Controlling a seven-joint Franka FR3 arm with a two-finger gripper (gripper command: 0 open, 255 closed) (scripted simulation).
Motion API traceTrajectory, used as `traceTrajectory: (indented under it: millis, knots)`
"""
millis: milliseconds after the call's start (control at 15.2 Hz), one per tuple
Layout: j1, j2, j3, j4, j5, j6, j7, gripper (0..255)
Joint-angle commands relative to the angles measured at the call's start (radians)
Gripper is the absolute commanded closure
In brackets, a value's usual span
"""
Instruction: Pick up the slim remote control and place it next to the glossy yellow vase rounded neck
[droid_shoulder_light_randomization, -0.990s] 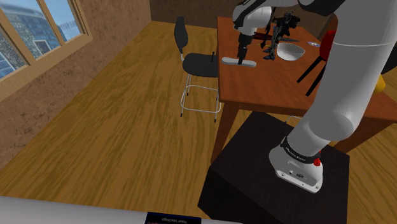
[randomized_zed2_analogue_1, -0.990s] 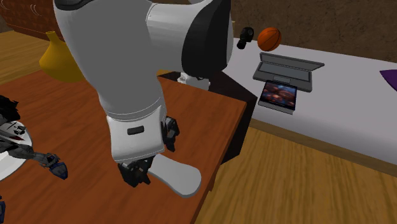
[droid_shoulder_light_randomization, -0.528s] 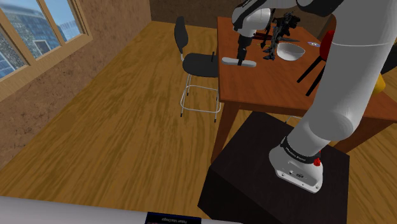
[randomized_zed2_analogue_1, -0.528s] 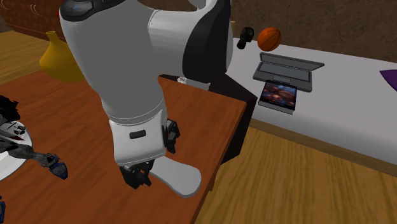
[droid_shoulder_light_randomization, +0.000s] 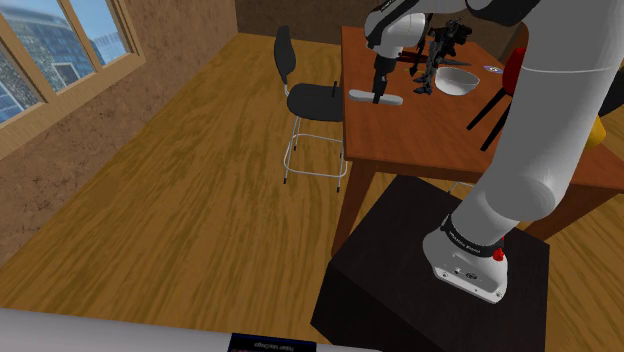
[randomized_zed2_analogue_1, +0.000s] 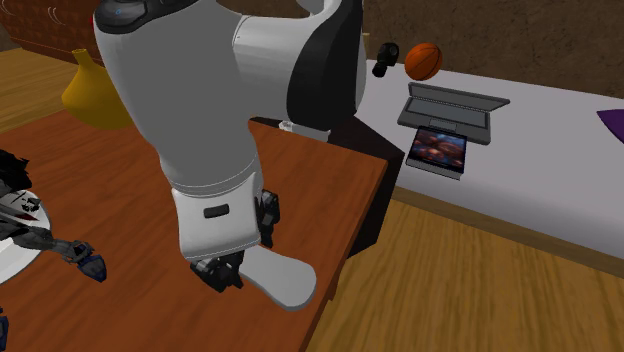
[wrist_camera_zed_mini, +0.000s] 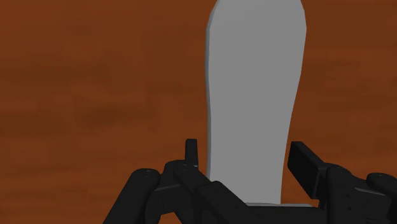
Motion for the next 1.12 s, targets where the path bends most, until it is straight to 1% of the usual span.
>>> traceTrajectory:
  millis: [0,132,1056]
  knots:
    - [0.000,0.000,0.000,0.000,0.000,0.000,0.000,255]
    - [0.000,0.000,0.000,0.000,0.000,0.000,0.000,255]
    - [0.024,-0.097,-0.031,0.080,-0.078,-0.156,0.053,255]
